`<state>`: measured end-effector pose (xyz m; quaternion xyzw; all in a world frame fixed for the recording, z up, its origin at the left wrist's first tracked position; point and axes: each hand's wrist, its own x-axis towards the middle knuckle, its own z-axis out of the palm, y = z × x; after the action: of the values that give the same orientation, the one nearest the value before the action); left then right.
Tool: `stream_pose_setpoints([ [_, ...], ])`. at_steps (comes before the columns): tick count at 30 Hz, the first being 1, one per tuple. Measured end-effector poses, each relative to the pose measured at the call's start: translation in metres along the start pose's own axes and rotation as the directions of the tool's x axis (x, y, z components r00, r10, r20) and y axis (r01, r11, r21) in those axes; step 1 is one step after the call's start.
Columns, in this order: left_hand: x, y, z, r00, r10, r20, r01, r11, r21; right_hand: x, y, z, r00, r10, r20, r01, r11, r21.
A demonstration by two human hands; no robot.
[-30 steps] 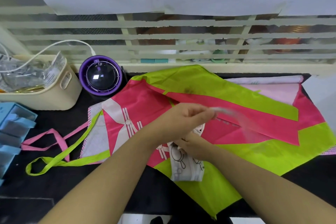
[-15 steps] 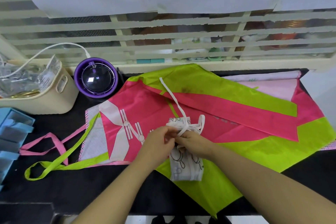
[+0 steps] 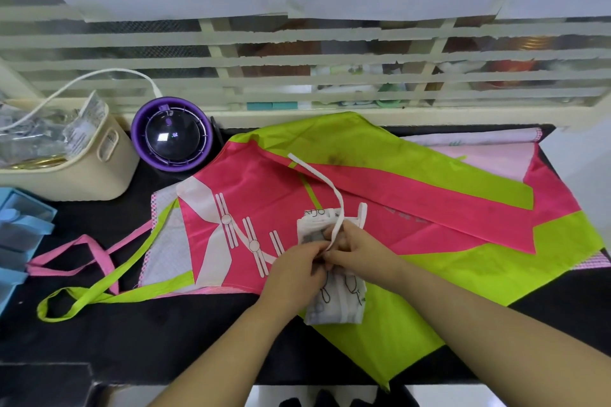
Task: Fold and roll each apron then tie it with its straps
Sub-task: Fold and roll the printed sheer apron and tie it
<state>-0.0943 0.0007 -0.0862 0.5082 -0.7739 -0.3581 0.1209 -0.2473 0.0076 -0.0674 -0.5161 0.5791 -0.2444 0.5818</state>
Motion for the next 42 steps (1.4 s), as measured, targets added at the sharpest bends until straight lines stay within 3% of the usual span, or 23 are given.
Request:
stream_pose_setpoints([
  [7,0.007,0.005,0.011,0.999,-0.040,-0.009,0.041,0.973,0.229,-0.001,-0.014,-0.007,0.998,0.041,0.053,-0.046,0.993,0.105],
  [10,0.005,0.010,0.006,0.991,-0.128,0.030,0.127,0.991,0.032,-0.005,-0.023,-0.009,0.995,0.089,0.046,-0.097,0.964,0.248],
  [13,0.009,0.015,-0.007,0.954,-0.266,0.141,0.291,0.934,-0.207,-0.011,-0.021,-0.012,0.988,0.153,-0.007,-0.132,0.872,0.472],
  [16,0.014,0.015,-0.016,0.933,-0.292,0.211,0.346,0.890,-0.296,-0.021,-0.007,-0.012,0.959,0.208,-0.192,-0.047,0.785,0.618],
  [19,0.016,0.012,-0.021,0.906,-0.306,0.294,0.412,0.801,-0.435,-0.038,0.004,-0.010,0.885,0.228,-0.407,0.089,0.773,0.628],
  [21,0.019,0.014,-0.024,0.887,-0.312,0.341,0.453,0.734,-0.506,-0.049,0.006,-0.008,0.859,0.235,-0.455,0.170,0.707,0.686],
  [23,0.021,0.019,-0.027,0.859,-0.317,0.401,0.501,0.683,-0.531,-0.062,0.006,-0.002,0.886,0.222,-0.406,0.183,0.638,0.748],
  [25,0.022,0.022,-0.029,0.827,-0.319,0.463,0.543,0.669,-0.508,-0.070,0.008,0.007,0.941,0.138,-0.310,0.114,0.731,0.673],
  [28,0.024,0.019,-0.028,0.804,-0.286,0.521,0.552,0.686,-0.474,-0.073,0.011,0.022,0.989,0.051,-0.138,-0.008,0.957,0.291],
  [32,0.023,0.015,-0.023,0.829,-0.264,0.493,0.507,0.726,-0.464,-0.062,0.012,0.024,0.990,0.103,-0.092,-0.108,0.993,-0.054],
  [35,0.023,0.013,-0.021,0.847,-0.269,0.458,0.490,0.730,-0.477,-0.056,0.010,0.019,0.990,0.139,-0.031,-0.141,0.989,-0.053],
  [40,0.020,0.017,-0.019,0.840,-0.283,0.464,0.532,0.599,-0.598,-0.048,0.005,0.017,0.984,0.175,0.015,-0.174,0.983,-0.057],
  [42,0.019,0.017,-0.020,0.850,-0.270,0.452,0.516,0.600,-0.612,-0.050,0.006,0.018,0.986,0.164,0.004,-0.164,0.985,-0.061],
])
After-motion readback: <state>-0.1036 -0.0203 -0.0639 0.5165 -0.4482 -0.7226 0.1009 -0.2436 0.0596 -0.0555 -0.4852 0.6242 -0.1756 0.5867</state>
